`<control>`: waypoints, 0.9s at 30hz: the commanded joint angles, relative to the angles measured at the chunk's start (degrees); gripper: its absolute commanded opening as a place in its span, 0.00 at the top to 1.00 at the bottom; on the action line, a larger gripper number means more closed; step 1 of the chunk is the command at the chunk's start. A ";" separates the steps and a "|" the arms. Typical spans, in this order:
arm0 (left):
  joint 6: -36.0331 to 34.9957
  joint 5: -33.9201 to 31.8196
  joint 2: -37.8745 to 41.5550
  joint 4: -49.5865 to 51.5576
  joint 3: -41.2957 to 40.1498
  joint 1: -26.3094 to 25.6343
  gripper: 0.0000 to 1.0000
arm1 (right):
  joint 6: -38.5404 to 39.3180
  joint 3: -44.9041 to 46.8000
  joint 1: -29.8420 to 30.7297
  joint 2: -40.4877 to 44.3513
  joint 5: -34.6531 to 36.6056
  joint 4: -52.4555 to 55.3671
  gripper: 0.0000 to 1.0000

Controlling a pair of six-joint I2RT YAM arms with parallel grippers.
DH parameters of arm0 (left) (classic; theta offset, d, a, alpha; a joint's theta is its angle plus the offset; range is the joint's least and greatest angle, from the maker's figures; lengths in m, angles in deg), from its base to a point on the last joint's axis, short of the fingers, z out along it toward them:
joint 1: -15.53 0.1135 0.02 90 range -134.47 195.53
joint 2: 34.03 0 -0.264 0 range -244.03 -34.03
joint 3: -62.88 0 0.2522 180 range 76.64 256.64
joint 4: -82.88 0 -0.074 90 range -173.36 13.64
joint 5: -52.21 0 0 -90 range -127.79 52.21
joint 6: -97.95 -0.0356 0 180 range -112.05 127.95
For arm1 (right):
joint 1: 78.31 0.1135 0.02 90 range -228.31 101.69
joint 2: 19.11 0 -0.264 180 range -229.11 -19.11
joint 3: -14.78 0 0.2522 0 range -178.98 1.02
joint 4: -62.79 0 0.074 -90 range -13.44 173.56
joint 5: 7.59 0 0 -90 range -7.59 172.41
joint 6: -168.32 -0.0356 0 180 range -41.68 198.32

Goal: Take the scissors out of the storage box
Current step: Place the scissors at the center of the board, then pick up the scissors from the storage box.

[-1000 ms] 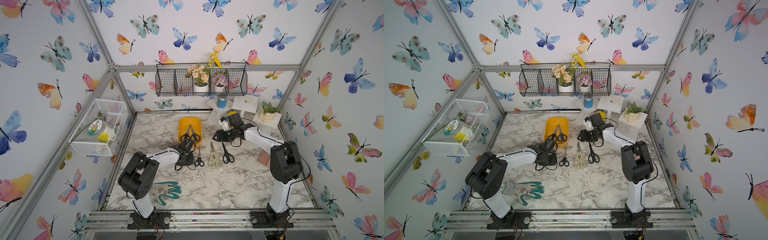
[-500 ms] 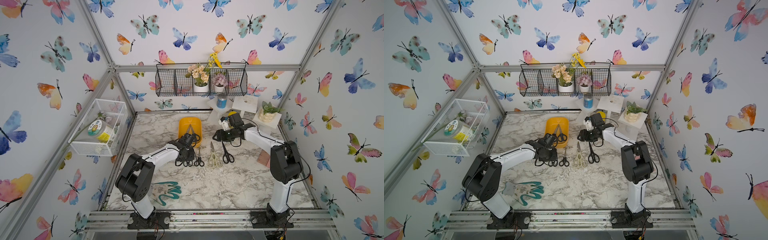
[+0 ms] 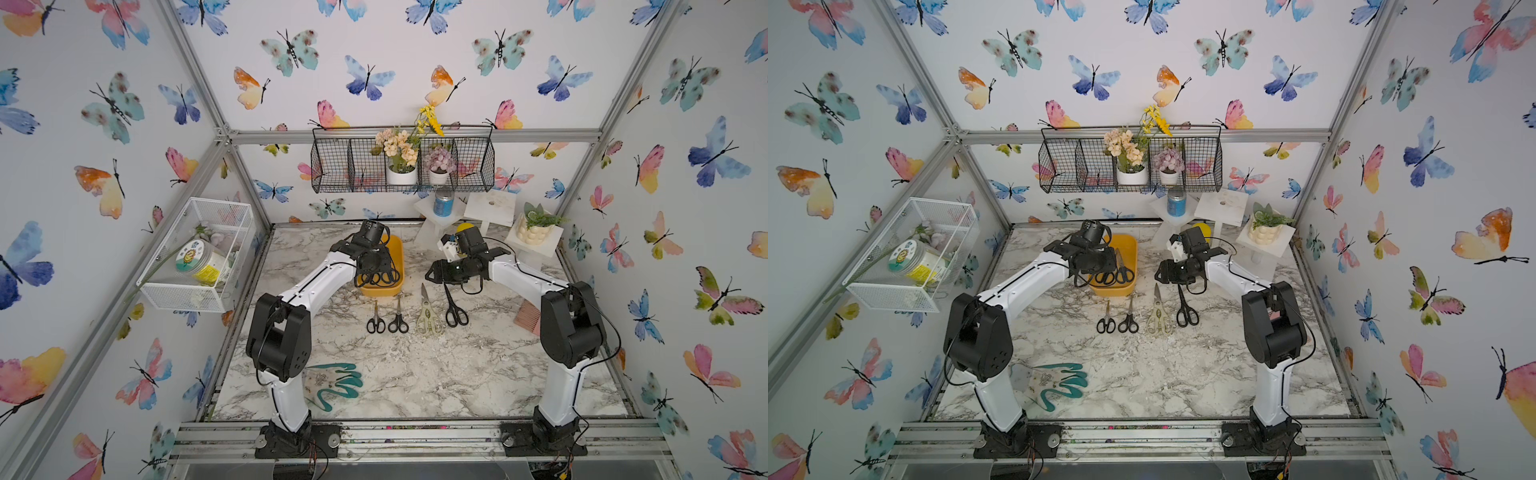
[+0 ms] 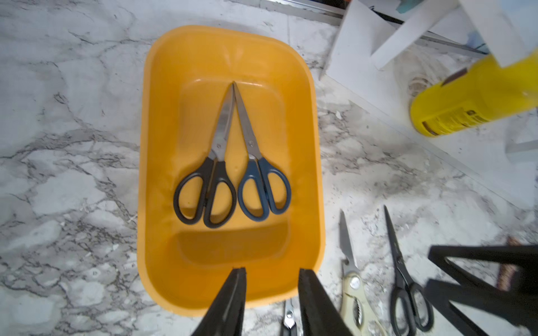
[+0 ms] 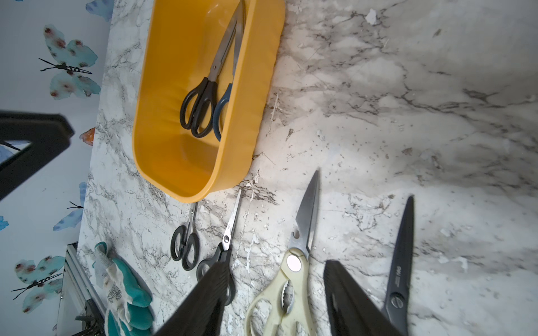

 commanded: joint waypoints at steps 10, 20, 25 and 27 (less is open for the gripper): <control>-7.35 0.24 -13.39 2.40 7.66 4.80 0.65 | 0.16 0.26 0.41 2.02 -0.45 0.79 0.42; -12.76 -1.63 -18.52 5.00 10.14 4.98 0.65 | 0.46 -1.24 0.41 1.19 -0.01 2.00 0.42; -13.44 -2.50 -20.09 5.06 10.41 5.46 0.65 | 0.64 -2.12 0.41 0.73 0.25 2.76 0.42; -14.10 -2.80 -20.63 4.99 10.42 5.59 0.65 | 0.64 -2.43 0.41 0.58 0.25 3.07 0.42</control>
